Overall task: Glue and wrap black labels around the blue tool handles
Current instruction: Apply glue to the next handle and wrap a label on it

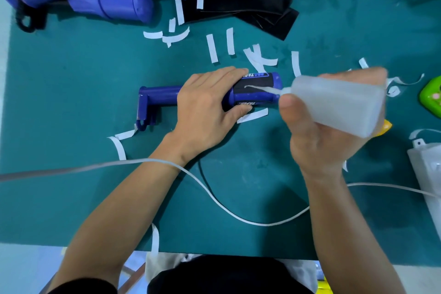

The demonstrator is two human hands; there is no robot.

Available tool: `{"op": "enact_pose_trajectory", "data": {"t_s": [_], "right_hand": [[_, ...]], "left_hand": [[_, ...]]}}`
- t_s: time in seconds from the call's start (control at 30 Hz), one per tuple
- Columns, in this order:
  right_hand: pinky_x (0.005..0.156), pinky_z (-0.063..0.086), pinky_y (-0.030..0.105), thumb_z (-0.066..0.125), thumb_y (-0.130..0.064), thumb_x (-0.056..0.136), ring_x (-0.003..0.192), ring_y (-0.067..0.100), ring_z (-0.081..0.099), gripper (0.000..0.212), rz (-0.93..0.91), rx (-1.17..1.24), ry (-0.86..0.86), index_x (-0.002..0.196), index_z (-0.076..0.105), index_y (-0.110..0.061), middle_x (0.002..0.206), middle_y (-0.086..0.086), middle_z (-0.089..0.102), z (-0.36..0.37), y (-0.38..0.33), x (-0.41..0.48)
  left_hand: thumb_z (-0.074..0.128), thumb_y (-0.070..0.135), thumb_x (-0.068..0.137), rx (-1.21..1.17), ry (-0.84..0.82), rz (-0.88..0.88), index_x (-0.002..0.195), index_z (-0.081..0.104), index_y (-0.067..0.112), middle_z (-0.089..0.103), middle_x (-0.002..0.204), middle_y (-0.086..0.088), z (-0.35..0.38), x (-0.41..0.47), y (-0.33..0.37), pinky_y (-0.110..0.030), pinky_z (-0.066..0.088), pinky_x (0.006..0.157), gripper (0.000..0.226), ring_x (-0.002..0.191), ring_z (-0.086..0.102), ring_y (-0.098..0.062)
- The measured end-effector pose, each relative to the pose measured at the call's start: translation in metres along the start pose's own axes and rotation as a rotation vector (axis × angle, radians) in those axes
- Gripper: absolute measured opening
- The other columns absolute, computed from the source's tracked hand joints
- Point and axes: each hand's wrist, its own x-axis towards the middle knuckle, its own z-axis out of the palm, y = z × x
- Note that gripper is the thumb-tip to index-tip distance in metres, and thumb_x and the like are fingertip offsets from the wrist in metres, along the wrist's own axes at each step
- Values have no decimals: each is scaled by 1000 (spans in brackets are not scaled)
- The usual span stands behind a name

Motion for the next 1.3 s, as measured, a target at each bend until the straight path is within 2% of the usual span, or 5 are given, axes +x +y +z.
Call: {"op": "enact_pose_trajectory", "data": {"t_s": [0.1, 0.3, 0.6, 0.77, 1.3], "right_hand": [[77, 43, 6, 69, -40, 98, 85, -14, 58, 47, -44, -15, -67, 92, 62, 5, 93, -14, 55, 5, -1, -4], [75, 47, 11, 73, -30, 95, 87, -13, 60, 31, -92, 6, -109, 97, 63, -1, 95, -15, 60, 8, 6, -7], [76, 43, 4, 73, -28, 91, 86, -17, 59, 31, -119, 6, -137, 95, 64, 2, 99, -40, 58, 10, 4, -7], [71, 46, 11, 78, -32, 91, 81, -11, 59, 29, -77, 42, -144, 97, 58, -12, 97, -38, 60, 12, 6, -7], [69, 46, 10, 80, -28, 88, 76, -8, 58, 25, -63, 40, -177, 97, 59, -18, 93, -38, 61, 12, 9, -5]], "left_hand": [[79, 51, 88, 9, 20, 6, 133, 69, 19, 70, 131, 3, 3, -1, 0, -30, 41, 98, 56, 118, 64, -19], [69, 52, 90, 9, 15, 14, 135, 68, 21, 69, 133, 5, 5, 0, -2, -26, 38, 98, 54, 119, 64, -17], [62, 57, 95, -4, 33, 22, 135, 67, 23, 69, 133, 7, 9, -1, -6, -25, 38, 99, 53, 120, 63, -15], [69, 51, 89, 2, 39, 15, 134, 68, 23, 69, 132, 7, 8, 0, -5, -22, 35, 97, 53, 118, 63, -15], [71, 52, 88, 8, 20, -2, 134, 69, 22, 70, 132, 6, 6, 0, -1, -25, 38, 97, 55, 117, 64, -16]]}}
